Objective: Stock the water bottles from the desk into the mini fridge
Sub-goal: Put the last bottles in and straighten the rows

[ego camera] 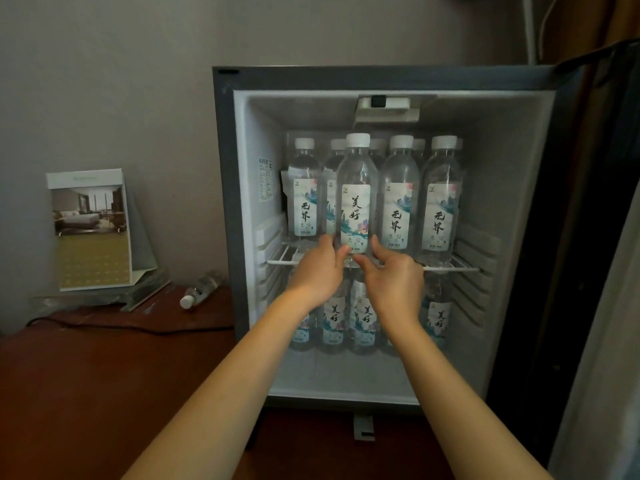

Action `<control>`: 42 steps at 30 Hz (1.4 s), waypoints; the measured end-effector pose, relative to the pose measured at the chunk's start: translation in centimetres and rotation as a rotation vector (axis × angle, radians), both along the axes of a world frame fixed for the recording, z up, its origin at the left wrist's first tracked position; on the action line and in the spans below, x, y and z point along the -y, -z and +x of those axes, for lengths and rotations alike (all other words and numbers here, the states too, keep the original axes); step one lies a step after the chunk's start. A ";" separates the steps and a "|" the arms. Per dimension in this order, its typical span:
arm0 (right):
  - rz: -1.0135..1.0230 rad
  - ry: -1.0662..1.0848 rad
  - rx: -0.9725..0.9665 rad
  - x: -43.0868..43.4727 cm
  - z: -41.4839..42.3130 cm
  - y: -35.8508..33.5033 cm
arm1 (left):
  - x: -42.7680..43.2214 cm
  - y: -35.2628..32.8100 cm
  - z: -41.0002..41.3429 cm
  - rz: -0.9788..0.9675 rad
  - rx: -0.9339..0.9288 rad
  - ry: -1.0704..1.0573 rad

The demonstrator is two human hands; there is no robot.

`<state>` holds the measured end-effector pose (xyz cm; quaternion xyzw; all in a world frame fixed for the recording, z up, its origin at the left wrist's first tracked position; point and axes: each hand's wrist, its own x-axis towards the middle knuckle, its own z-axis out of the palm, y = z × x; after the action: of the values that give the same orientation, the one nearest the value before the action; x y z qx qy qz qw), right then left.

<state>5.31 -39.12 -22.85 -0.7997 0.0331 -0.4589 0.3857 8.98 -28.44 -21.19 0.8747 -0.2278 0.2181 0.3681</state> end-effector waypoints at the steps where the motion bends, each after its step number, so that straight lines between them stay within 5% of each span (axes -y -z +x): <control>1: -0.008 0.007 -0.008 0.0 0.1 0.0 | 0.1 0.0 0.0 0.010 0.002 -0.017; 13: -0.099 0.073 -0.027 0.2 0.6 1.1 | 1.0 0.0 0.6 0.128 0.091 -0.173; 29: -0.195 0.099 0.073 0.5 0.6 1.4 | 1.0 -1.9 0.5 0.331 -0.117 -0.129; 33: -0.187 0.038 0.120 0.0 -0.4 1.3 | 0.1 -1.2 -0.3 0.165 -0.085 -0.029; 39: -0.117 -0.313 -0.016 -4.6 -2.1 1.1 | -6.9 2.6 -3.0 -0.354 0.596 -0.027; 42: -0.149 -0.497 -0.132 -8.4 -2.2 1.9 | -12.2 4.5 -2.6 -0.495 0.652 -0.171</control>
<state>3.12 -30.70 -24.74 -0.8378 -0.1730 -0.2980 0.4234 6.35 -16.21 -25.66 0.6606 -0.1995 0.5617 0.4564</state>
